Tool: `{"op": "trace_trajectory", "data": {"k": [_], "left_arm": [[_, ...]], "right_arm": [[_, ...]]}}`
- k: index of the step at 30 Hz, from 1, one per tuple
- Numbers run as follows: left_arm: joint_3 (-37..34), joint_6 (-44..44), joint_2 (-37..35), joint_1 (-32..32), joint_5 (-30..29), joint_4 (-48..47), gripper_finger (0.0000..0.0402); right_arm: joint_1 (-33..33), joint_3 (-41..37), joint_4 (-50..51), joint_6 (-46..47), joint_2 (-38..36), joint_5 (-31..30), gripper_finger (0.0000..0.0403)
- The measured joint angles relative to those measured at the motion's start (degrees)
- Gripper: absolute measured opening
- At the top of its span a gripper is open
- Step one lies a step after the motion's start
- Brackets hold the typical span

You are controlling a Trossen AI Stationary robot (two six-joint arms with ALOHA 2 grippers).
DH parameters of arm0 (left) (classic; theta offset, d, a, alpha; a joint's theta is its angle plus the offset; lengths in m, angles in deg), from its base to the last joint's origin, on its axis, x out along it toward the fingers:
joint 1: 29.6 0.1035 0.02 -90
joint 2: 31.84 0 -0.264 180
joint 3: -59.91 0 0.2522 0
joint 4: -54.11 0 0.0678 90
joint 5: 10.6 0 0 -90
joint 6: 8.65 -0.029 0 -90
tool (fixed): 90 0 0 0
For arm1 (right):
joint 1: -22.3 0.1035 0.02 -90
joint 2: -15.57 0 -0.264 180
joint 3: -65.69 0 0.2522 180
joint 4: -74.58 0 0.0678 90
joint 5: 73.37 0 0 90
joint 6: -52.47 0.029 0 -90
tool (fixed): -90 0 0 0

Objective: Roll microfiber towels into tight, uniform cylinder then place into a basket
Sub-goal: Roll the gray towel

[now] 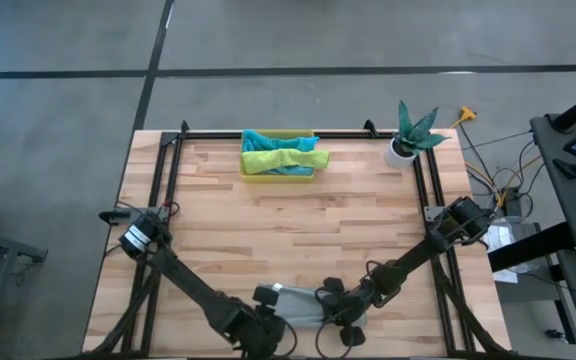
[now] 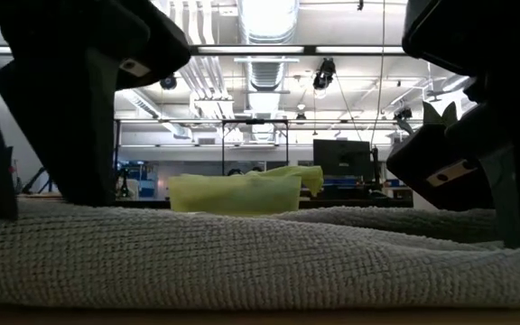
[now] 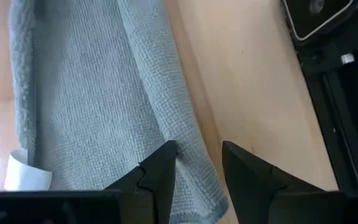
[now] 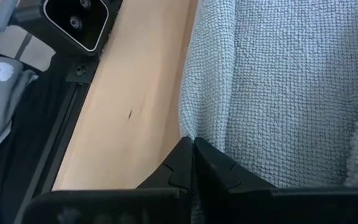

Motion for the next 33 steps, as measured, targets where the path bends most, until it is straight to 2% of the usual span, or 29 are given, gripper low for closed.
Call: {"op": "trace_trajectory", "data": {"k": [14,19,22,28,33], "left_arm": [[0.15,-0.01,5.73,0.75,-0.67,0.93,0.0116],[0.35,0.15,5.25,0.68,-3.81,0.76,0.0112],[0.96,1.34,5.01,0.69,-4.48,0.12,0.0089],[0.91,2.94,4.33,-0.20,-4.03,-0.40,0.0010],[1.04,2.97,4.12,-0.55,-1.55,-0.11,0.0002]], "right_arm": [[0.00,-0.20,-0.27,0.14,0.00,-0.04,0.0009],[0.00,-0.20,-0.36,-0.25,0.00,-0.07,0.0009],[0.00,-0.20,-0.36,-0.20,0.00,-0.07,0.0009],[-0.02,-0.20,-0.10,0.19,0.00,3.23,0.0009],[0.02,-0.20,0.32,-3.61,-1.11,3.42,0.0009]]}}
